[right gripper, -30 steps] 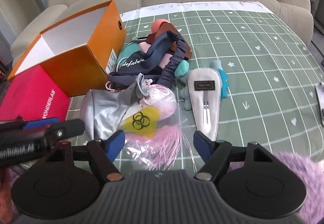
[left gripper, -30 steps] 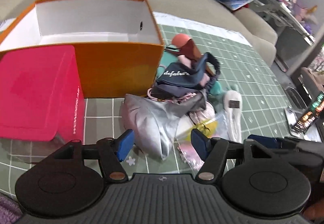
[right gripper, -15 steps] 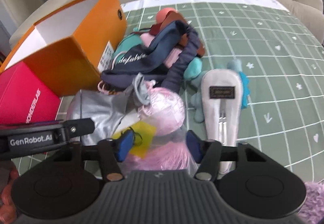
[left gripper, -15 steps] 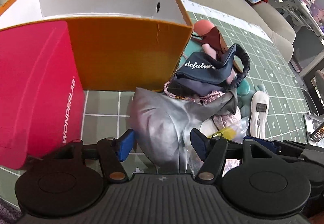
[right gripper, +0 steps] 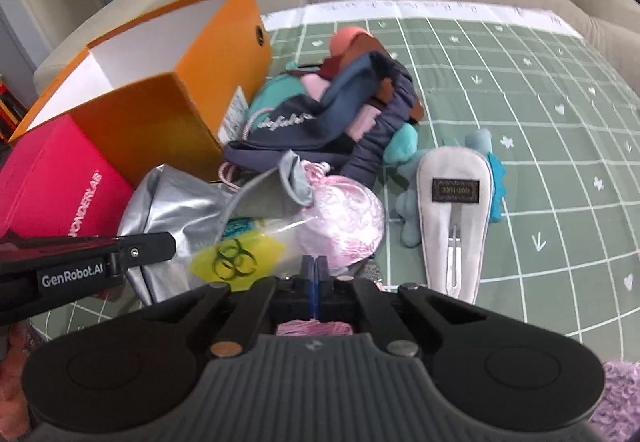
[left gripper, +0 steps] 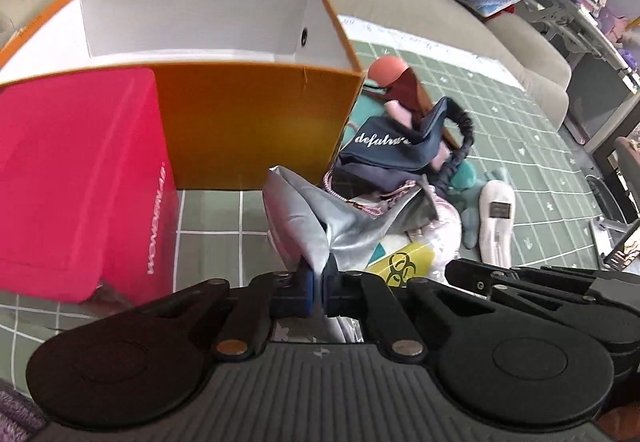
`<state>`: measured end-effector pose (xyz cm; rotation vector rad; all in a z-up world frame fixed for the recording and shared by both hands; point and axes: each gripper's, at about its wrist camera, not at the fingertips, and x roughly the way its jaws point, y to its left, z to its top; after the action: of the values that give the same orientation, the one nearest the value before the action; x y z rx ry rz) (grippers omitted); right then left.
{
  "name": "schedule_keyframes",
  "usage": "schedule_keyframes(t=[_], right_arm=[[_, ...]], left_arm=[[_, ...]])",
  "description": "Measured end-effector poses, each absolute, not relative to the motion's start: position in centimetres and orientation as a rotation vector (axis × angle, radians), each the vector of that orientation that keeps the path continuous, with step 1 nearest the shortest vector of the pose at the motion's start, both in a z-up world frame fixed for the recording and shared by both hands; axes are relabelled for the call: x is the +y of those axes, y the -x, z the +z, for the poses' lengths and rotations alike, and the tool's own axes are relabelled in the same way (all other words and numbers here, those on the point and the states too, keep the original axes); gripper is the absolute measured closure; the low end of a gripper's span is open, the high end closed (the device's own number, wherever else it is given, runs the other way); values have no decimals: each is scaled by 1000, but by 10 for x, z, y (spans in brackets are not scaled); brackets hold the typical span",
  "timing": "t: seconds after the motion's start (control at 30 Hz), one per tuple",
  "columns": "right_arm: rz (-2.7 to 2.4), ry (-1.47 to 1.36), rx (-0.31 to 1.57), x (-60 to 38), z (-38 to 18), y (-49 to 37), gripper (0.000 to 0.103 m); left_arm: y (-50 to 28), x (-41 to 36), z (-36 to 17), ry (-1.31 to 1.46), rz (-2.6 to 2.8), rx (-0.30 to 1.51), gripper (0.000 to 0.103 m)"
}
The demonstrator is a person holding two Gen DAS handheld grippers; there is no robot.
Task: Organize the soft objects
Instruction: 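Grasp the clear plastic bag with yellow label with the right tool while left holds silver bag, then carry the silver bag and plastic bag with both tools over the orange box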
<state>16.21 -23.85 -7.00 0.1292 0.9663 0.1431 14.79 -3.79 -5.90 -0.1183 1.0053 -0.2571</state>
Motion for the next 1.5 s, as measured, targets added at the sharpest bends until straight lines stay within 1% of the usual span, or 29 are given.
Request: schedule_keyframes(t=[0.23, 0.33, 0.37, 0.43, 0.47, 0.6, 0.67, 0.77, 0.83, 0.87, 1.0, 1.07, 1.13, 1.2, 1.23, 1.27, 1.3, 1.33, 1.37, 1.4, 1.5], right_arm=[[167, -136, 953, -236, -57, -147, 103], [180, -236, 1006, -244, -61, -147, 79], [182, -267, 1022, -244, -61, -145, 64], [185, -321, 1056, -246, -64, -141, 63], [188, -329, 1071, -245, -65, -140, 60], [168, -269, 1106, -230, -68, -130, 43], [156, -290, 1130, -222, -72, -128, 38], [100, -265, 1161, -208, -80, -124, 35], [45, -207, 1180, -195, -88, -123, 35], [32, -186, 1177, -189, -91, -122, 29], [23, -79, 1136, -171, -96, -122, 26], [18, -29, 1126, -165, -98, -119, 28], [14, 6, 1119, -162, -97, -117, 35], [8, 6, 1112, -164, -94, -115, 47], [4, 7, 1108, -165, -93, -114, 51], [-3, 6, 1105, -167, -91, -114, 63], [-11, 7, 1103, -169, -88, -113, 81], [-17, 7, 1104, -171, -86, -112, 88], [-8, -8, 1108, -173, -84, -111, 93], [-2, -15, 1113, -174, -83, -111, 100], [12, 1, 1106, -170, -82, -106, 103]], left_arm=[[-125, -37, -38, 38, -253, 961, 100], [-120, -34, -45, 68, -285, 1021, 100], [-118, -33, -48, 76, -282, 1036, 100], [-113, -30, -51, 64, -265, 1054, 100], [-109, -30, -52, 55, -254, 1059, 100], [-100, -23, -55, 6, -210, 1085, 100], [-97, -17, -57, -5, -191, 1096, 100], [-95, -9, -61, 2, -167, 1106, 100], [-94, -6, -63, 7, -159, 1106, 99], [-95, -5, -64, 10, -159, 1105, 99], [-97, -3, -69, 17, -159, 1106, 99], [-97, -2, -70, 27, -165, 1110, 99], [-97, 0, -70, 35, -174, 1109, 99], [-97, 1, -69, 42, -181, 1108, 99], [-97, 0, -70, 44, -184, 1106, 99], [-97, 0, -70, 46, -188, 1105, 99], [-97, -1, -70, 47, -191, 1104, 99], [-97, -1, -70, 48, -193, 1104, 99], [-97, 0, -70, 49, -195, 1103, 99], [-97, 0, -69, 50, -196, 1101, 99], [-95, 0, -67, 48, -203, 1094, 99]])
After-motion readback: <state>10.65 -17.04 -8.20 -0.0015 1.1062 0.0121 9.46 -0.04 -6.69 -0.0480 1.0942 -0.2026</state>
